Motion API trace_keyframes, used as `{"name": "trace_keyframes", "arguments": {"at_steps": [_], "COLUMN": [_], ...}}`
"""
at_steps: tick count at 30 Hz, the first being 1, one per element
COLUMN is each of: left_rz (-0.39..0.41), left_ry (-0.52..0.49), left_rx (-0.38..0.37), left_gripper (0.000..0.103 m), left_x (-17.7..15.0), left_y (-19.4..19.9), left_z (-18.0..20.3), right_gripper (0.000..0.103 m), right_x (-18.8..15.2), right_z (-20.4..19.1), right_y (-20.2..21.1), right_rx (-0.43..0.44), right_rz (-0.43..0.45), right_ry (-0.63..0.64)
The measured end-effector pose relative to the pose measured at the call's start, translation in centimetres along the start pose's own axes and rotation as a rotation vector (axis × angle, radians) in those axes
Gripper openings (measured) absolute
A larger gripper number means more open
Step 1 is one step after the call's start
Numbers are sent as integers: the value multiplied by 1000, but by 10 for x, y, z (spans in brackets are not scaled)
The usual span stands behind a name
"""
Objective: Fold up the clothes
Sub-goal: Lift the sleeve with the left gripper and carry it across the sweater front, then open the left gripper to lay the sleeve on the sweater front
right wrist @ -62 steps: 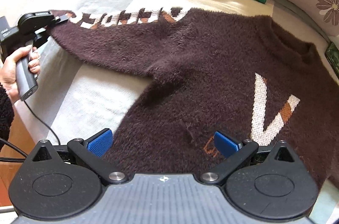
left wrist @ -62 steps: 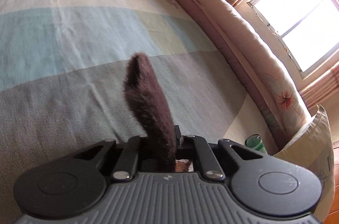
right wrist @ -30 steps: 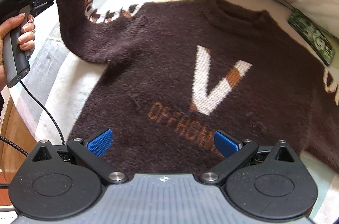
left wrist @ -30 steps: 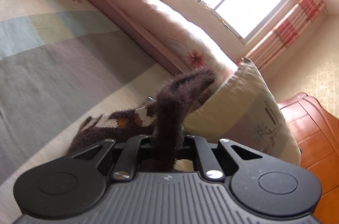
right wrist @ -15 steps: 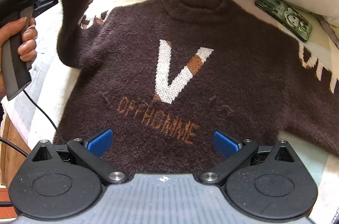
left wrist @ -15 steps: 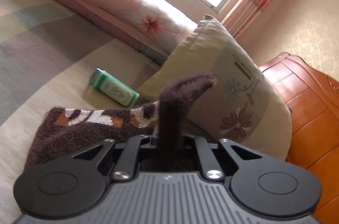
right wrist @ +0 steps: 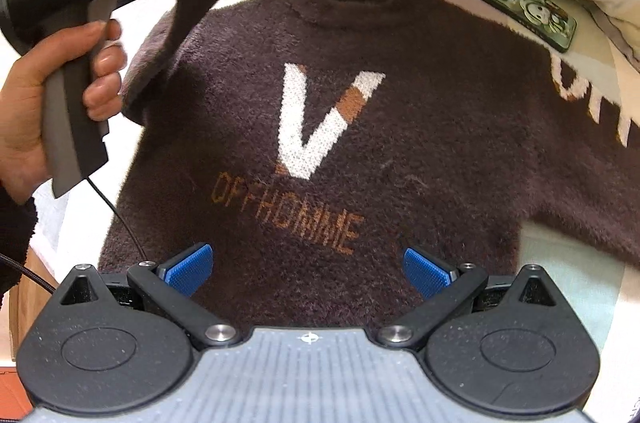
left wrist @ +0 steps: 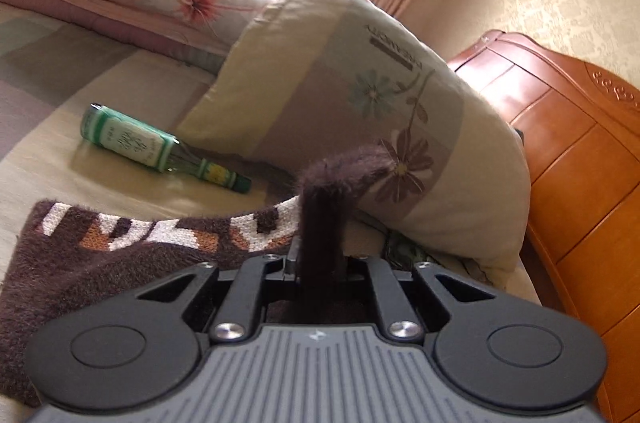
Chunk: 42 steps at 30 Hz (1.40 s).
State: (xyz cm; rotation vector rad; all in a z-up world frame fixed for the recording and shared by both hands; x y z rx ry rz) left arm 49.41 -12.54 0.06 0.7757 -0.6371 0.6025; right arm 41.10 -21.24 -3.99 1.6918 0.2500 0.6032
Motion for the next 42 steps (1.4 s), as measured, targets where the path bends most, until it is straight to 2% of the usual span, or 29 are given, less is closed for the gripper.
{"name": "trace_keyframes", "arguments": {"at_steps": [19, 37, 42], "left_rz": [-120, -157, -197], "left_ry": [-66, -71, -84], "left_rx": [-83, -81, -84], "left_gripper": [9, 9, 9], "left_x": [-28, -52, -60], "left_y": [-60, -102, -109], "left_z": [38, 46, 50], "right_gripper": [103, 103, 103], "right_x": [-14, -28, -32], "right_z": [11, 33, 35], "right_y": [-1, 0, 3], "right_rx": [-25, -63, -69], "right_rz": [-38, -39, -32], "right_ry": [-71, -149, -150]}}
Point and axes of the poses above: each gripper's, at about its wrist camera, not at the fingertips, and y roughly against the way its jaws point, z to its right, x to its top, the point moved 3 cm from there along -y, roughly the way its jaws point, and after that the axes turned 12 degrees about -x, right-handed, at the moved point
